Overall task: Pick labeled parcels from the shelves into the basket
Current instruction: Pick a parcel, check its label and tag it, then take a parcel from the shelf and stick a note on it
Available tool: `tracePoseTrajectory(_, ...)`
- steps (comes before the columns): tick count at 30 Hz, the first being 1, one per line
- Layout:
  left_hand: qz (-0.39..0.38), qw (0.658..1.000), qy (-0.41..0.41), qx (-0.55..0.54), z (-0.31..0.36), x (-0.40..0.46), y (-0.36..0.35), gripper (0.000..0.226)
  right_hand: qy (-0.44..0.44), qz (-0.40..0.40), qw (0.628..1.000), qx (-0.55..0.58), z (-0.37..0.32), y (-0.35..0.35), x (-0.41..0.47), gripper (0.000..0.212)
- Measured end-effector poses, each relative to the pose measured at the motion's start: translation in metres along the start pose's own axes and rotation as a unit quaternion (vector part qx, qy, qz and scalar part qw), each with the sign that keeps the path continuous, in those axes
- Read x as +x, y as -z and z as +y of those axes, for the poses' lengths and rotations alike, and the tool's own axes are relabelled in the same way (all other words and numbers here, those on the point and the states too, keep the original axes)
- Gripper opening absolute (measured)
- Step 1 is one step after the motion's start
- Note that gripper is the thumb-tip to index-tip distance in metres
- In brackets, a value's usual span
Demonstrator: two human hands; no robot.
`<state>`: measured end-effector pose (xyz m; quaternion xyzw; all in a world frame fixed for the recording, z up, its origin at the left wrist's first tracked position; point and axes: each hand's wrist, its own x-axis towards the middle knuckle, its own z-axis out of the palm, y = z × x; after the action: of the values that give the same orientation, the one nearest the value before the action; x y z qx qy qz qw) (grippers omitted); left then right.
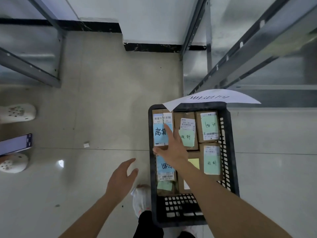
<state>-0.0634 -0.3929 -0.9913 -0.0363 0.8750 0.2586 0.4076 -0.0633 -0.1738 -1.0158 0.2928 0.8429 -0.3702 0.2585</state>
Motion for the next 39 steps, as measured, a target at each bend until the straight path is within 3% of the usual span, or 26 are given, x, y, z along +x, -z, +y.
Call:
tracePoseTrajectory(6, 0.017, 0.999, -0.050, 0.005, 0.073, -0.042, 0.021, 0.048, 0.040, 0.003, 0.997, -0.071, -0.011, 0.063, -0.050, 0.091)
tracePoseTrajectory(14, 0.069, 0.985, -0.151, 0.046, 0.197, -0.150, 0.076, 0.058, 0.092, 0.029, 0.985, -0.145, -0.033, 0.202, -0.159, 0.082)
tracePoseTrajectory(27, 0.148, 0.935, -0.283, 0.154, 0.364, -0.381, 0.143, 0.072, 0.107, 0.134, 0.967, -0.186, -0.045, 0.431, -0.412, 0.071)
tracePoseTrajectory(39, 0.123, 0.904, -0.400, 0.084, 0.454, -0.613, 0.111, 0.065, 0.073, 0.234, 0.956, -0.159, 0.018, 0.558, -0.665, 0.075)
